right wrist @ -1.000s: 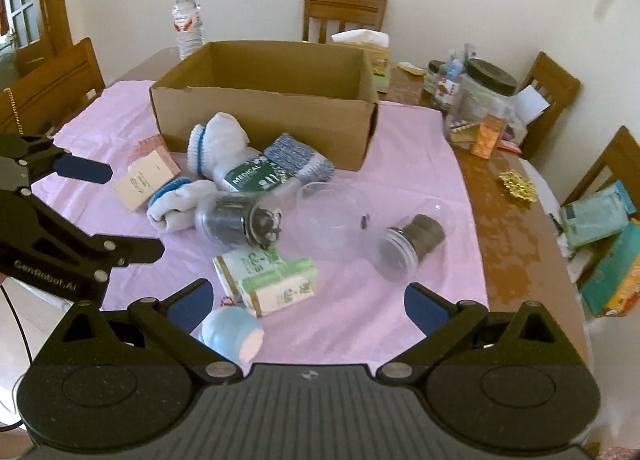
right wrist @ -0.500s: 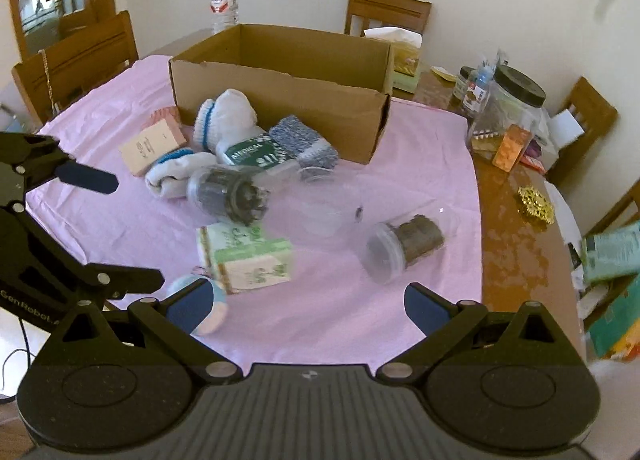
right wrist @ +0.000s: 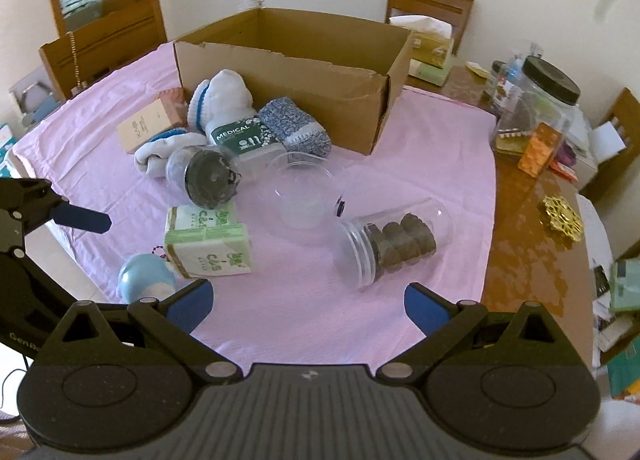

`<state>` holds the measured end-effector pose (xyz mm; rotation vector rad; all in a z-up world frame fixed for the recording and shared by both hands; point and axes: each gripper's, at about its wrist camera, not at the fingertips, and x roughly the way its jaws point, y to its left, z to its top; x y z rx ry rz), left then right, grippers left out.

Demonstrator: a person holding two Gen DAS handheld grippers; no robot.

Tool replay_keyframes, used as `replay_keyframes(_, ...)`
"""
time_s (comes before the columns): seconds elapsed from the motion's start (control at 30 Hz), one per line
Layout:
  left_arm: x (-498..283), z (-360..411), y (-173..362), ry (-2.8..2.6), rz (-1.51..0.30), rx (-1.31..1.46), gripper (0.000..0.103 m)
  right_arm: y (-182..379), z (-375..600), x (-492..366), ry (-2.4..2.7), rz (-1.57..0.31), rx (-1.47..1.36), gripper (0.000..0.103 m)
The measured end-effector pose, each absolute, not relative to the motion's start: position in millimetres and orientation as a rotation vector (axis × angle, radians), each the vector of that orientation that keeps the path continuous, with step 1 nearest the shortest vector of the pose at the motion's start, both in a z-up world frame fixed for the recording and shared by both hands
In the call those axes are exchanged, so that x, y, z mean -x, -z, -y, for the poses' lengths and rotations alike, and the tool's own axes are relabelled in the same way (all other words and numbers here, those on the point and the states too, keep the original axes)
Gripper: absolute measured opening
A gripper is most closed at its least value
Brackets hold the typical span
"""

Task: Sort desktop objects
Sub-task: 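Grasp the light blue toy with the left tool while the right tool grasps the cookie jar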

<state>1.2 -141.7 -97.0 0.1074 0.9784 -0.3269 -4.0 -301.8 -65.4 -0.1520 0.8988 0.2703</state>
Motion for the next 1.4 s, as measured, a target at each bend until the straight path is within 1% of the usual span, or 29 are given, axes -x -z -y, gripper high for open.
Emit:
replay_keyframes(0.33, 0, 147, 106, 0.254, -0.984, -0.036, 0.096, 73, 321, -10, -0.334, -0.898, 0.189, 0.103)
replay_keyframes(0.5, -2, 147, 110, 0.244, -0.986, -0.001, 0.088, 76, 335, -16, -0.331, -0.898, 0.199, 0.103)
replay_keyframes(0.57, -3, 147, 111, 0.239, -0.988, 0.015, 0.080, 76, 341, -19, -0.334, -0.899, 0.198, 0.103)
replay_keyframes(0.63, -4, 147, 112, 0.234, -0.993, 0.028, 0.078, 77, 346, -22, -0.340, -0.898, 0.200, 0.103)
replay_keyframes(0.67, -5, 146, 113, 0.227, -0.994, 0.038, 0.068, 78, 348, -23, -0.344, -0.899, 0.204, 0.103)
replay_keyframes(0.73, -6, 146, 114, 0.225, -1.004, 0.057, 0.058, 81, 351, -27, -0.351, -0.903, 0.217, 0.103)
replay_keyframes(1.13, -11, 150, 116, 0.203, -1.007, 0.055, 0.058, 100, 364, -61, -0.421, -0.920, 0.316, 0.103)
replay_keyframes(1.4, -13, 152, 118, 0.194, -1.010, 0.052, 0.058, 107, 362, -89, -0.484, -0.934, 0.304, 0.103)
